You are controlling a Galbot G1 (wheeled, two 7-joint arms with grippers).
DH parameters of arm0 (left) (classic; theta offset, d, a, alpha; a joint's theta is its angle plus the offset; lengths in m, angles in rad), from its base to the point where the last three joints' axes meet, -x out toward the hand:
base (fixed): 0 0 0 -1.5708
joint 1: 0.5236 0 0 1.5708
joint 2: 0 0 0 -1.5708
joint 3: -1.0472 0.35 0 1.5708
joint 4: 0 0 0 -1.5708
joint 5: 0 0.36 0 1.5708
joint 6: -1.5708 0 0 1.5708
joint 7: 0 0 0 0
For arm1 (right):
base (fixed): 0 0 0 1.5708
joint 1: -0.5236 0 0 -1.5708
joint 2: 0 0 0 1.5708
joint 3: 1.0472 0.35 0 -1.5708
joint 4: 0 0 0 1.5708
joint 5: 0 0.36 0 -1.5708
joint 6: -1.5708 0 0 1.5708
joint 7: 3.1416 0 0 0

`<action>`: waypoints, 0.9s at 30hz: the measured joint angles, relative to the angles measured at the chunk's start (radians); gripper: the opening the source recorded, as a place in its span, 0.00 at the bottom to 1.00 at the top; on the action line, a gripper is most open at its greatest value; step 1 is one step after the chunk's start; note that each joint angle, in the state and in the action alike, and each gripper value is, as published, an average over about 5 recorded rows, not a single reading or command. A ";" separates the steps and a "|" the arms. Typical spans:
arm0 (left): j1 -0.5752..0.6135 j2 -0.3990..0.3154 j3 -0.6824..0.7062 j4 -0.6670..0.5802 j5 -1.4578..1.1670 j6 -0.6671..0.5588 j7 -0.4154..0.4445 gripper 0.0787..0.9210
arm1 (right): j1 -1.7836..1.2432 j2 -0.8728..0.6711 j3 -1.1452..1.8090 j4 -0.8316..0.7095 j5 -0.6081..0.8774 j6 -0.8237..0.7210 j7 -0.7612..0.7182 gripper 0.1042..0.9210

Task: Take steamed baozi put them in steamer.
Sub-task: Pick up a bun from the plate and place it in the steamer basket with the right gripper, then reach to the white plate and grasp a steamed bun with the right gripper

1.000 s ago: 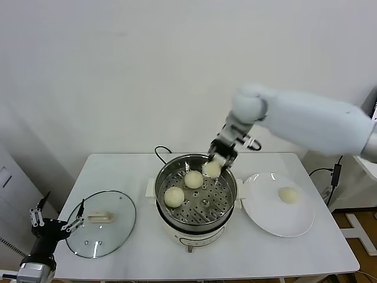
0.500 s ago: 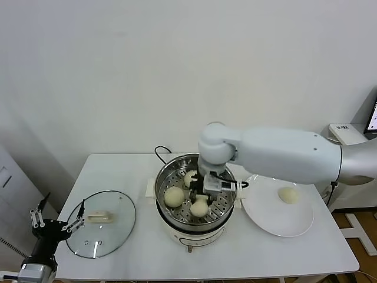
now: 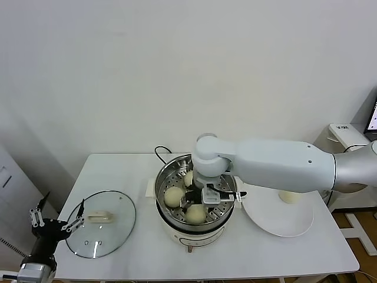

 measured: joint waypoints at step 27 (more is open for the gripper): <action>-0.010 0.025 0.021 -0.019 0.002 0.019 -0.004 0.88 | -0.018 -0.318 0.061 -0.611 0.307 -0.319 0.018 0.88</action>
